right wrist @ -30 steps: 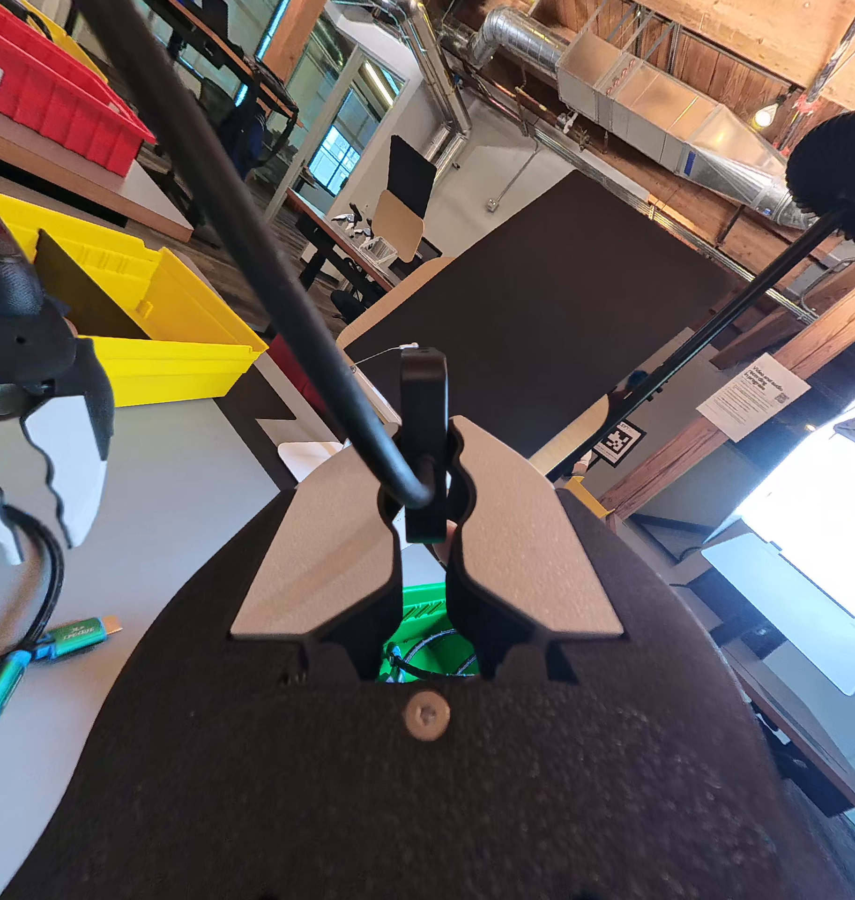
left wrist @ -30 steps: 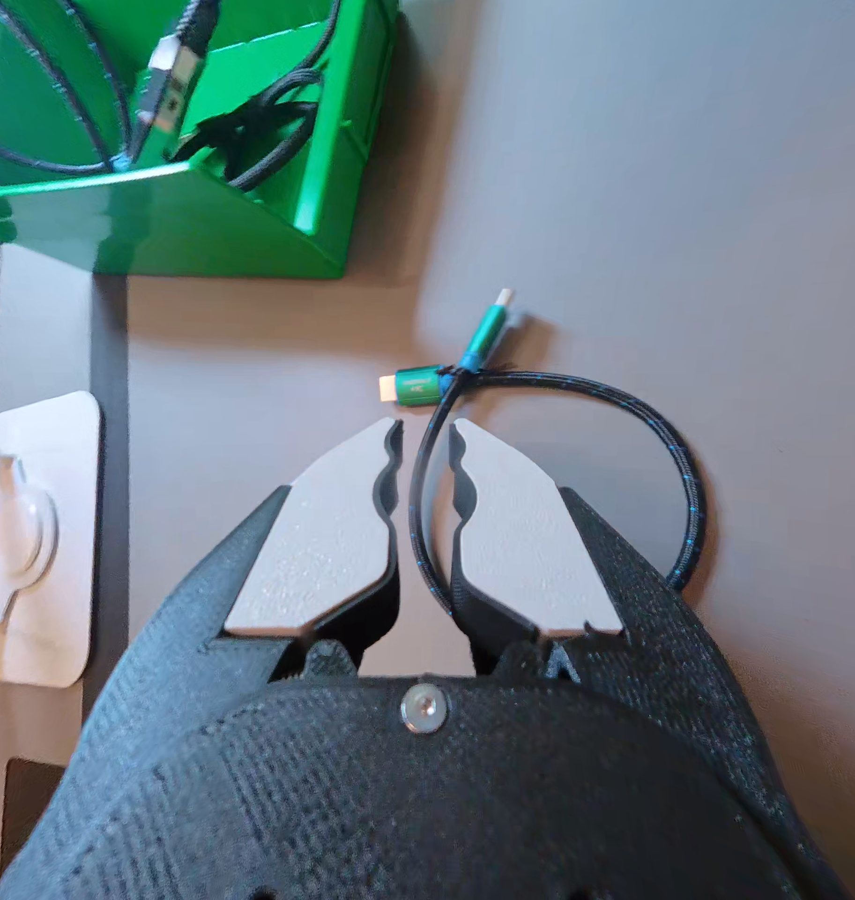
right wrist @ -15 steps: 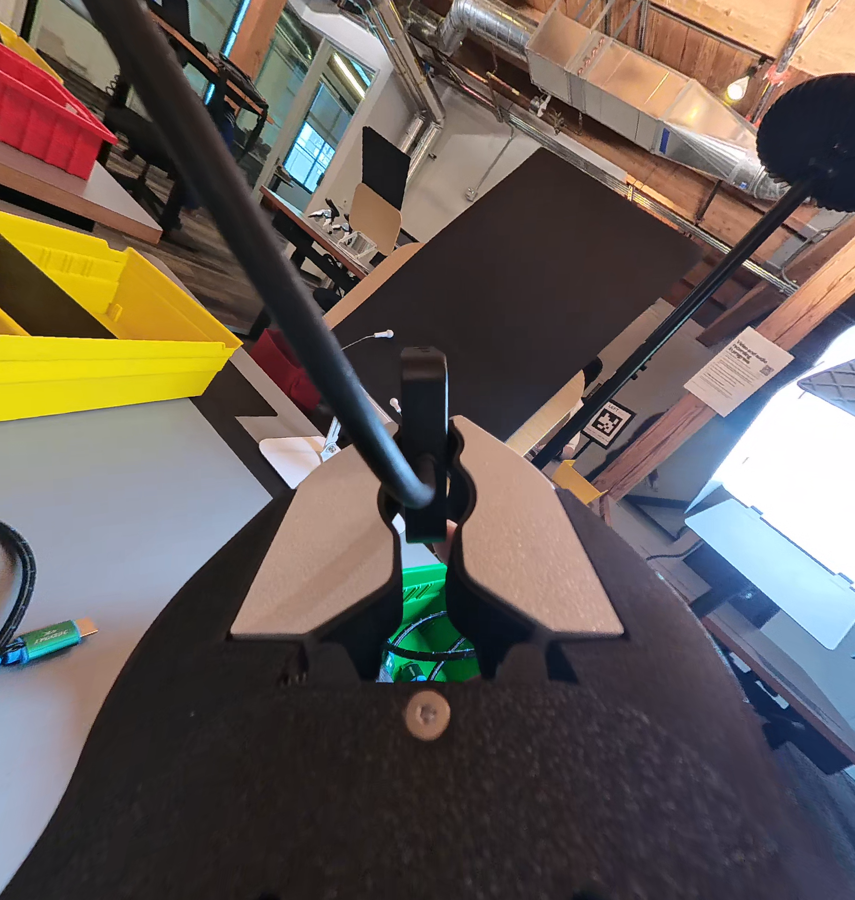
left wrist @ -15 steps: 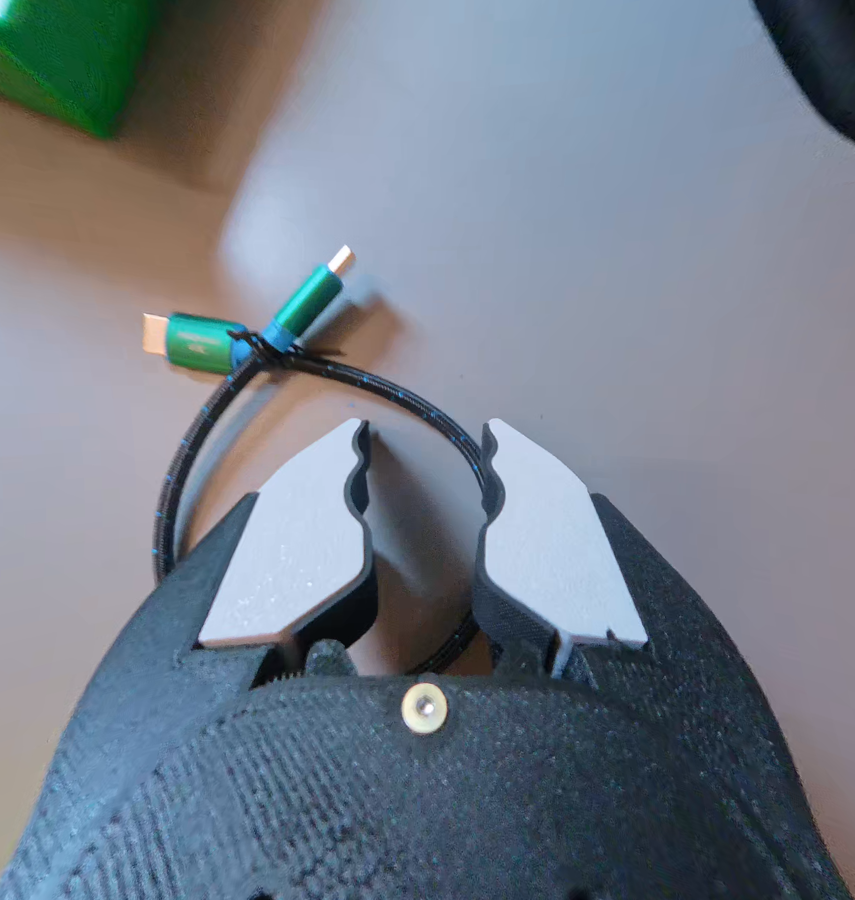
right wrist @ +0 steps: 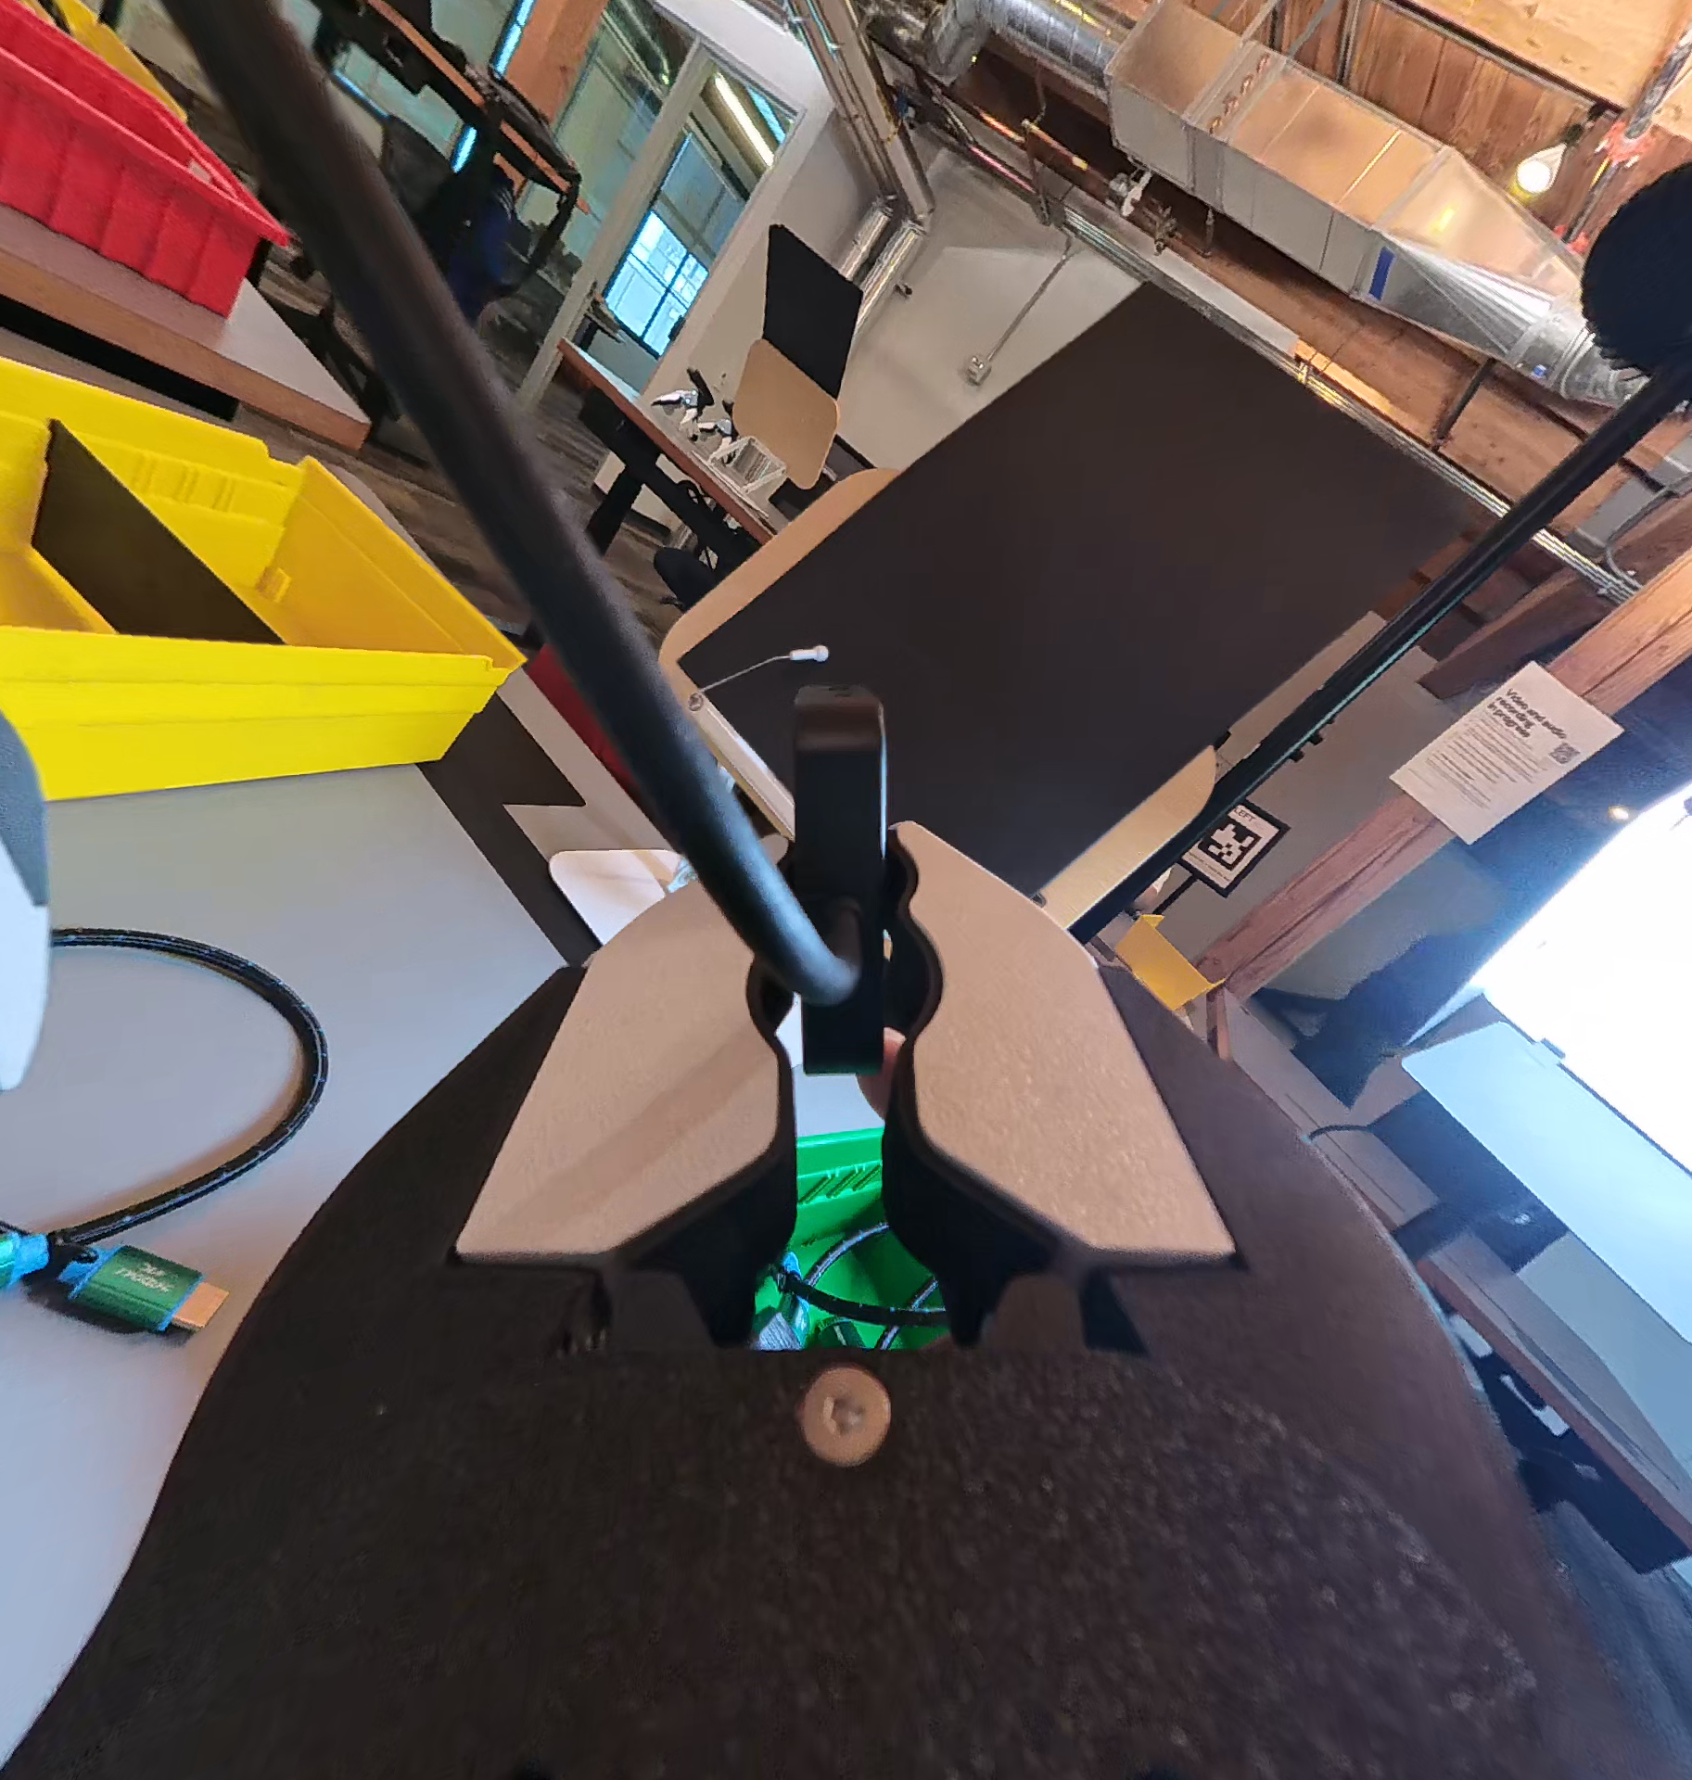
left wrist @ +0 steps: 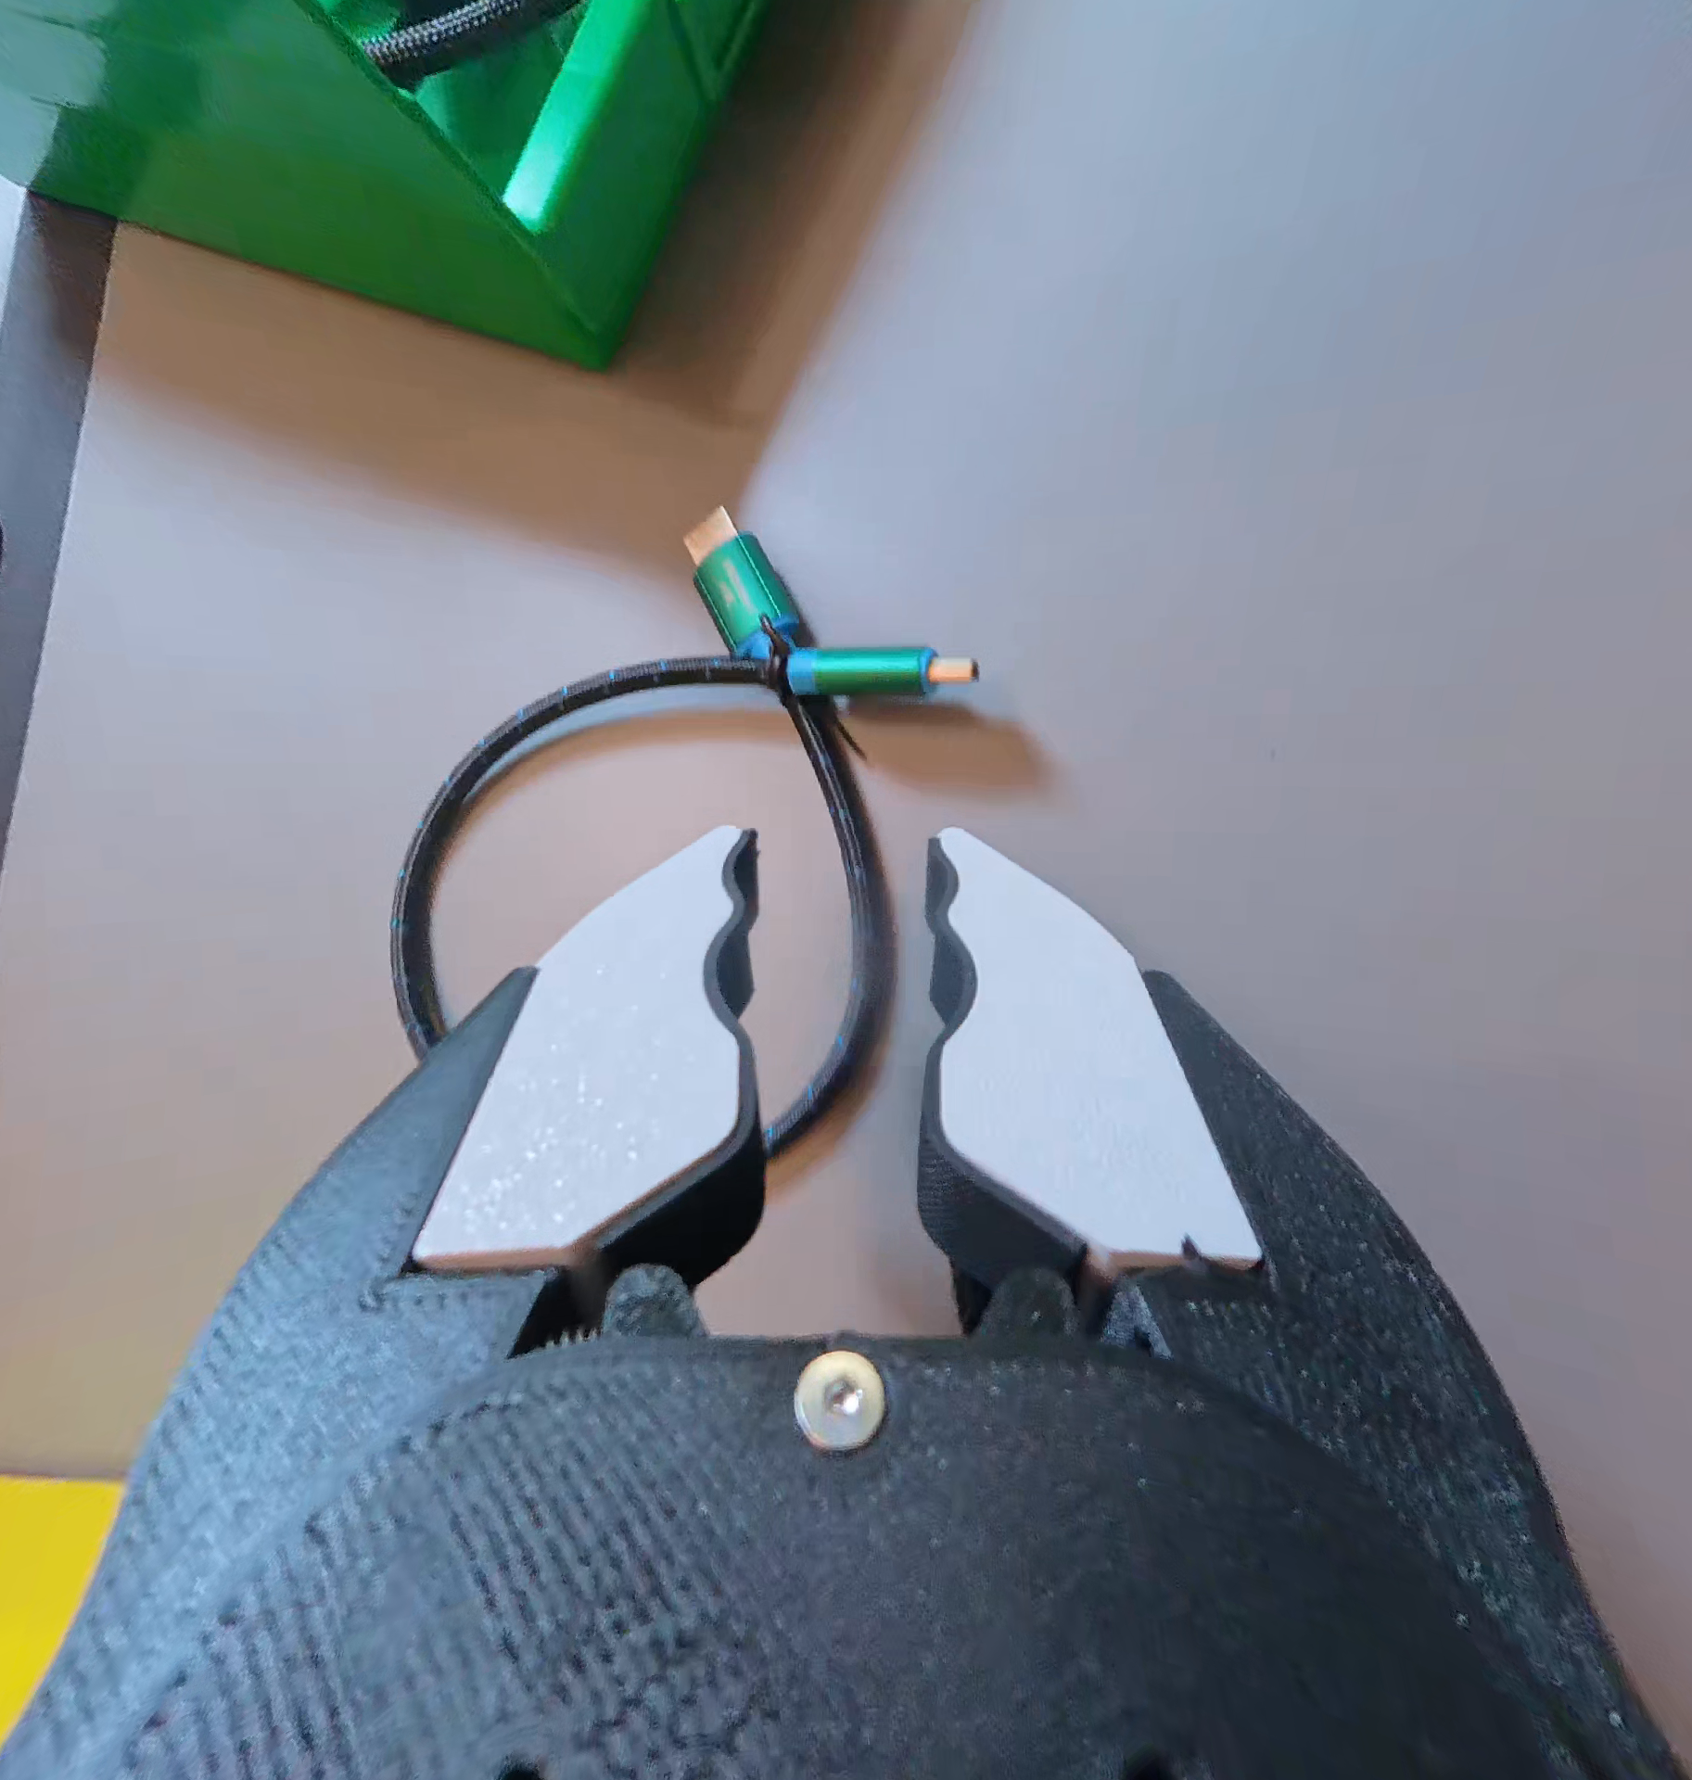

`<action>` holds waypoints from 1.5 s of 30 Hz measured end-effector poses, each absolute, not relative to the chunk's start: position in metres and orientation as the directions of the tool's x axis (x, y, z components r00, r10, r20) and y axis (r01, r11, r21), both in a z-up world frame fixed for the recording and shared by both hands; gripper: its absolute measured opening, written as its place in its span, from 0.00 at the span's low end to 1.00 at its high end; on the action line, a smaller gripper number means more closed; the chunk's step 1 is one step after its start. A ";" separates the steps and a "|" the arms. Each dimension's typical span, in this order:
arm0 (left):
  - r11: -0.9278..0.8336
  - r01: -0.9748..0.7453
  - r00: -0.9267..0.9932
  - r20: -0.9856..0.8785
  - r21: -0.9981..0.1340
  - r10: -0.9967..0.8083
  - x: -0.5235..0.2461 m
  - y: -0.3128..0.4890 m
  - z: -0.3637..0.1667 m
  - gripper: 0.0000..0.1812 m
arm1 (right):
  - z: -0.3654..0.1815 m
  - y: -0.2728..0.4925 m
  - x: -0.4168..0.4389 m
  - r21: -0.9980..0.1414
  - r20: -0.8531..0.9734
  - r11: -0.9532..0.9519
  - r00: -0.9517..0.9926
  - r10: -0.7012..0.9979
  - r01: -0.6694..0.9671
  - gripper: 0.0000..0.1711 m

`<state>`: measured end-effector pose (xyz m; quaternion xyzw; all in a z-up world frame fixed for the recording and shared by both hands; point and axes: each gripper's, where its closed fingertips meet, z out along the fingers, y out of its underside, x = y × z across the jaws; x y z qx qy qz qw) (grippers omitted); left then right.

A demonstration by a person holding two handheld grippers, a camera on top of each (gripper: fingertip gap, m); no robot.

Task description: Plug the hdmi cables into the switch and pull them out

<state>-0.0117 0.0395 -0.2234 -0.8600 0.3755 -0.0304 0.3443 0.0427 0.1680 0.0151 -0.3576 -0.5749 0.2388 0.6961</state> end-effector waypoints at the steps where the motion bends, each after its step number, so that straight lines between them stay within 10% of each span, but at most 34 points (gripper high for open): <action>1: -0.495 -0.591 0.735 -0.171 -0.637 -0.657 -0.008 0.047 -0.224 0.19 | 0.015 0.166 0.042 -0.766 0.638 0.638 0.223 0.737 0.083 0.09; 10: -0.756 -0.296 0.849 0.202 -0.584 -0.488 0.006 0.086 -0.250 0.32 | 0.027 0.178 0.058 -0.770 0.627 0.634 0.269 0.731 0.071 0.08; 28: -0.531 -0.656 0.724 -0.249 -0.536 -0.643 -0.006 0.095 -0.253 0.10 | 0.032 0.174 0.062 -0.768 0.627 0.638 0.270 0.731 0.056 0.09; 45: -0.404 -0.405 0.877 -0.223 -0.820 -0.426 -0.083 0.083 -0.107 0.07 | -0.054 0.135 -0.004 -0.574 0.813 0.801 0.008 0.582 0.172 0.08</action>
